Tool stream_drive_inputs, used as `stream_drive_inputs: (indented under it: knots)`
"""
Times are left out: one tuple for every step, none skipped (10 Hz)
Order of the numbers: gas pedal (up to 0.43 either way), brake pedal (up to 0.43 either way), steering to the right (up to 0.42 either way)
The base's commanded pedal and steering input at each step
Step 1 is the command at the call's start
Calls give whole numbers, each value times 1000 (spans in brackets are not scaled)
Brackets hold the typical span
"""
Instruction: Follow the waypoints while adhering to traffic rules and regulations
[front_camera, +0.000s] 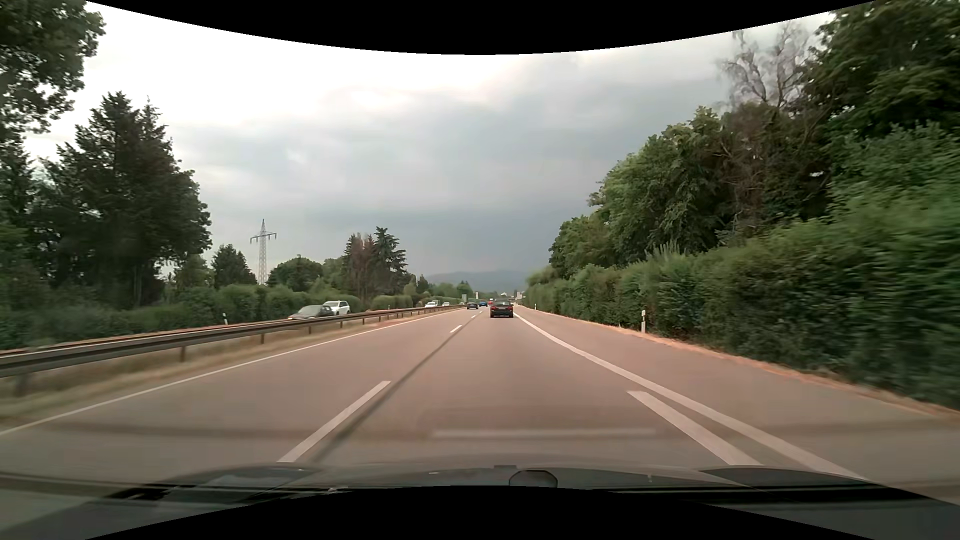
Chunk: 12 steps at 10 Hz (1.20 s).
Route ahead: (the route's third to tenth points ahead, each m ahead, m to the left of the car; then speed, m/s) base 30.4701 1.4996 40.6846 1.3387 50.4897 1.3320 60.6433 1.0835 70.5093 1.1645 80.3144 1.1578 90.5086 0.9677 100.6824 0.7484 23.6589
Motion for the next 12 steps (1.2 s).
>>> stream_drive_inputs:
  knots:
    - [138,0,0]
    - [138,0,0]
    - [138,0,0]
    - [138,0,0]
    - [138,0,0]
    - [138,0,0]
    - [138,0,0]
    - [138,0,-1]
    - [138,0,-1]
    - [138,0,0]
    - [130,0,-1]
    - [130,0,0]
